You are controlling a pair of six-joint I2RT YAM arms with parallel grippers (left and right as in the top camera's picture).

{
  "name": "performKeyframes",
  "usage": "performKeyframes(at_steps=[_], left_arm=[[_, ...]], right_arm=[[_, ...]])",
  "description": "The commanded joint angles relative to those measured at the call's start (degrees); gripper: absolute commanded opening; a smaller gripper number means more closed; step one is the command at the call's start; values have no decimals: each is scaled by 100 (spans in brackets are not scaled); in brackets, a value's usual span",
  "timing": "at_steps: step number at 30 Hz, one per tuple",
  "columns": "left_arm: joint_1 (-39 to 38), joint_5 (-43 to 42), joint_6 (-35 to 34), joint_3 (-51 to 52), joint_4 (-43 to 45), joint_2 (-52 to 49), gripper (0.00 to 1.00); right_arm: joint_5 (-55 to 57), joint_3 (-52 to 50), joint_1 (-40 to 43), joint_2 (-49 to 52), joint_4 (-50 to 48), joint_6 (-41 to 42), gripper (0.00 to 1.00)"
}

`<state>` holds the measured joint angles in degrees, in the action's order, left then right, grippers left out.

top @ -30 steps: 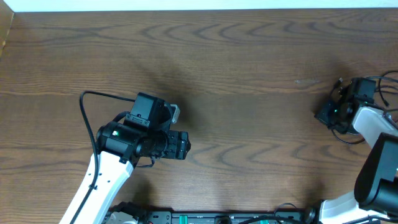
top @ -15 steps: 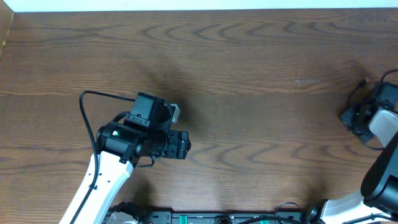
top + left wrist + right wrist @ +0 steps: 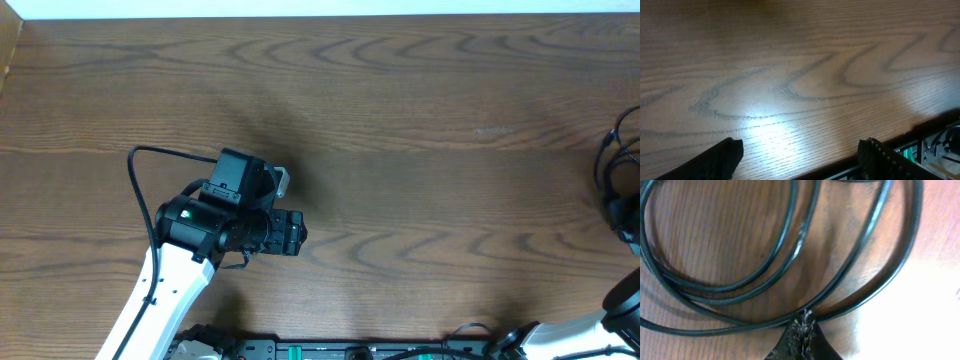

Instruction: Untangle cables

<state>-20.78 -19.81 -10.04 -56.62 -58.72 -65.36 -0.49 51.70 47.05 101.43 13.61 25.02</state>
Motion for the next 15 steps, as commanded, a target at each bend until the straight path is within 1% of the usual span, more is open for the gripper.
performKeyframes(at_steps=[1, 4, 5, 6, 7, 8, 9, 10, 11, 15], left_arm=[[20, -70, 79, -83, -17, 26, 79], [20, -68, 81, -83, -15, 26, 79], [20, -68, 81, -83, -13, 26, 79], [20, -68, 81, -83, -15, 26, 79], [20, -68, 81, -83, -15, 26, 80], [17, -68, 81, -83, -15, 26, 79], [20, -68, 81, -83, -15, 26, 79], [20, -68, 81, -83, -15, 26, 79], [20, -68, 81, -83, -15, 26, 79], [20, -66, 83, -83, 4, 26, 80]], right_arm=[[-931, 52, 101, 61, -105, -39, 1], [-2017, 153, 39, 52, -164, -39, 1], [-2293, 205, 9, 52, -155, -42, 12], [-2597, 280, -31, 46, -118, -42, 27], [-2817, 361, -68, 35, -55, -42, 46], [-3071, 483, -116, 20, 57, -42, 60], [-3239, 595, -162, 11, 160, -46, 70], [-3412, 807, -243, -22, 396, -98, 94], [-3442, 935, -295, -48, 564, -146, 99], [-3364, 1545, -560, -284, 1381, -522, 99]])
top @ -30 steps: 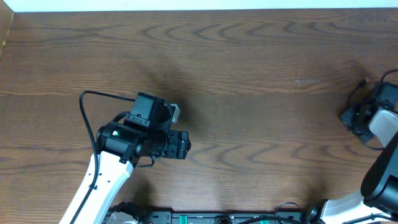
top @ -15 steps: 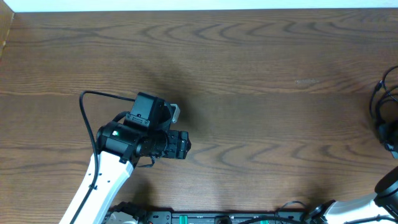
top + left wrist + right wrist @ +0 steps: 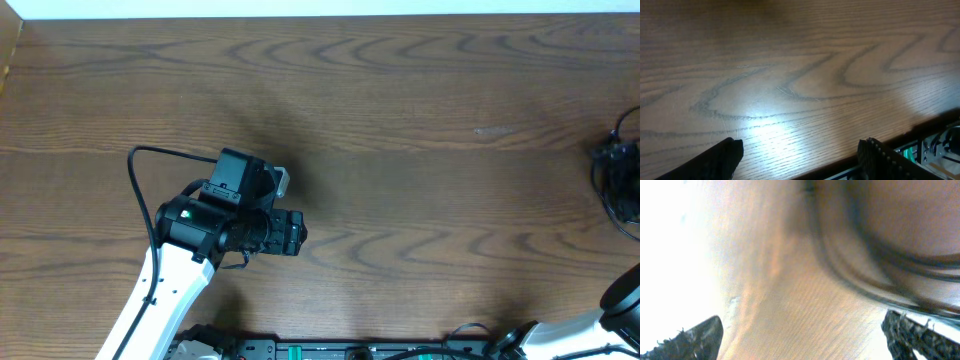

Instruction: Untangle cables

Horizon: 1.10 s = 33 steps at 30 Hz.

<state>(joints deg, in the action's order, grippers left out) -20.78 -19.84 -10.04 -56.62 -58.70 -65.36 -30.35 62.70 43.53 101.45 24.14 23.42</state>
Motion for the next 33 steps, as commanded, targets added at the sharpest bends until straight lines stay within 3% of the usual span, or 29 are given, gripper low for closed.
performKeyframes(at_steps=[1, 13, 17, 22, 25, 28, 33], left_arm=[[17, -63, 83, -83, 20, 26, 79], [20, -50, -79, -85, 833, 70, 79], [20, 317, -74, -85, 1034, 120, 79], [20, 577, -201, -85, 1147, 142, 79], [20, 575, -295, -85, 1244, 149, 79], [20, 575, -295, -85, 1259, 153, 79], [20, 581, -291, -83, 1067, 291, 79]], right_arm=[[-323, 590, -289, -382, 511, -455, 99], [-363, 1589, -1478, -2129, 1716, -2273, 99], [-286, 1644, -2109, -2966, 2632, -3156, 99], [-87, 1641, -2673, -3827, 3648, -3132, 99], [-105, 1641, -2723, -4188, 4044, -2544, 99], [-511, 1641, -2723, -4542, 4559, -2791, 99], [-605, 1641, -2723, -5501, 4546, -2900, 98]])
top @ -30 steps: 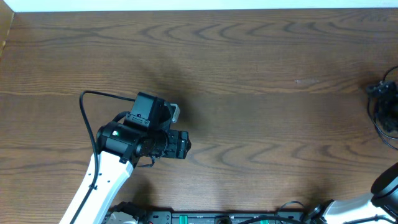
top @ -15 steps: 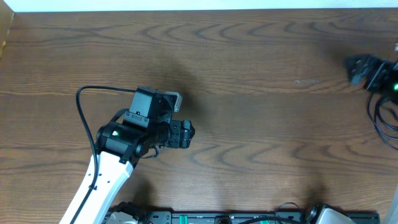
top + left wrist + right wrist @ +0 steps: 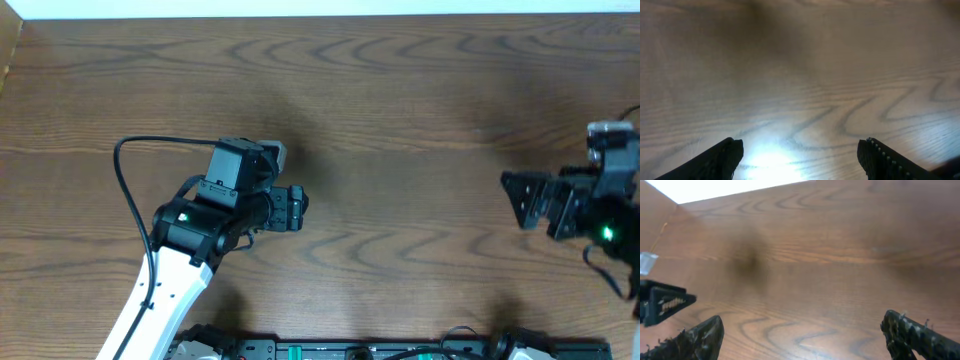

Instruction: Untangle cables

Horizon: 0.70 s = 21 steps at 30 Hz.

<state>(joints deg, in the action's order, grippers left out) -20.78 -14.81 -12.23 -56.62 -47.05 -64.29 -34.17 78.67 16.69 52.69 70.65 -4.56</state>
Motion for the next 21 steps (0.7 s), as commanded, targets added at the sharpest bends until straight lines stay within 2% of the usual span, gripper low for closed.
performKeyframes(at_steps=[1, 9, 12, 16, 21], left_arm=[[20, 83, -72, -83, -127, 238, 79], [20, 140, -74, -83, -201, 894, 79], [20, 142, -70, -83, -289, 1283, 80], [20, 142, -70, -83, -431, 1626, 80], [20, 208, -46, -83, -647, 1930, 84]], right_arm=[[-199, 44, -39, -885, -197, -101, 99], [317, 44, -39, -2564, -485, 103, 99], [1185, 44, -39, -2861, -225, 1036, 99], [1128, 44, -39, -2951, 409, 2221, 99], [719, 46, -105, -3257, 321, 1722, 96]])
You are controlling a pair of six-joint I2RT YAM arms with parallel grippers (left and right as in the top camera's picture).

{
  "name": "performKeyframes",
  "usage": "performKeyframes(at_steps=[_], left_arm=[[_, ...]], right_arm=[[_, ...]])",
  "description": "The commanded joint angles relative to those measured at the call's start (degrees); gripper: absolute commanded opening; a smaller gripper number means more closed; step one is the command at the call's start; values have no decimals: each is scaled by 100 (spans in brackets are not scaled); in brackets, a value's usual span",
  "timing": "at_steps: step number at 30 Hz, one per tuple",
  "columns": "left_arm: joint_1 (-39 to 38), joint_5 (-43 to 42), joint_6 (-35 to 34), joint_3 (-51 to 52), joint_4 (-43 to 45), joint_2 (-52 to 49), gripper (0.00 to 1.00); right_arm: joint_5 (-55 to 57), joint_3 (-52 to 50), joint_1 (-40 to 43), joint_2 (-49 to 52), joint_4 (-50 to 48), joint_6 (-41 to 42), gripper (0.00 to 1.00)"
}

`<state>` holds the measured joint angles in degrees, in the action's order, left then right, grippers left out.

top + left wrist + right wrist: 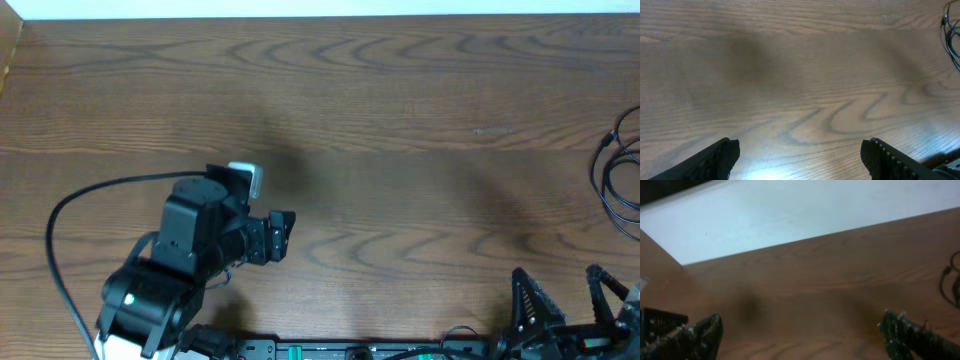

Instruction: Untangle cables

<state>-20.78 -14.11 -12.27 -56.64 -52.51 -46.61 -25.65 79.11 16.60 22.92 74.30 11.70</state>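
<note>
Black cable loops lie at the far right edge of the wooden table; they also show as cable in the left wrist view and cable in the right wrist view. My left gripper hangs open over the left-centre of the table, far from the cable, with nothing between its fingers. My right gripper stands open at the front right edge, short of the loops, its fingers wide apart and empty.
The brown wooden table stretches between the arms. A white wall or surface lies beyond its far edge. A rail with electronics runs along the front edge. The left arm's own black lead arcs at the left.
My right gripper was over the right-centre of the table and is now back at the front right edge. The left arm has drawn back toward the front left. The cable loops show again.
My right gripper was shut down at the cable loops at the far right edge. Then its jaws were open close over the cable. Then it was open and empty over the right-centre table. Now both arms stand withdrawn and the loops lie at the edge.
</note>
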Motion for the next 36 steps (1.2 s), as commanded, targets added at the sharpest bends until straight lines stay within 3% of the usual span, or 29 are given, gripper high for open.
performKeyframes(at_steps=[1, 10, 15, 19, 24, 29, 36], left_arm=[[20, 140, -22, -81, -142, 201, 84], [20, 133, 48, -81, -326, 247, 87], [20, 131, 153, -81, -446, 247, 88], [20, 131, 151, -81, -446, 247, 88], [20, 131, 151, -81, -487, 247, 88], [20, 131, 151, -81, -490, 247, 88], [20, 133, 157, -81, -555, 247, 88]], right_arm=[[-133, 2, -155, -439, -48, -42, 96], [-146, -7, -389, -1670, 83, -925, 99], [-35, -15, -363, -1733, 940, -929, 99], [389, -31, -363, -1733, 680, -966, 99], [92, -63, -393, -1753, -118, -2081, 99], [66, -92, -396, -1867, -623, -2411, 99], [87, -61, -605, -2264, 96, -2896, 99]])
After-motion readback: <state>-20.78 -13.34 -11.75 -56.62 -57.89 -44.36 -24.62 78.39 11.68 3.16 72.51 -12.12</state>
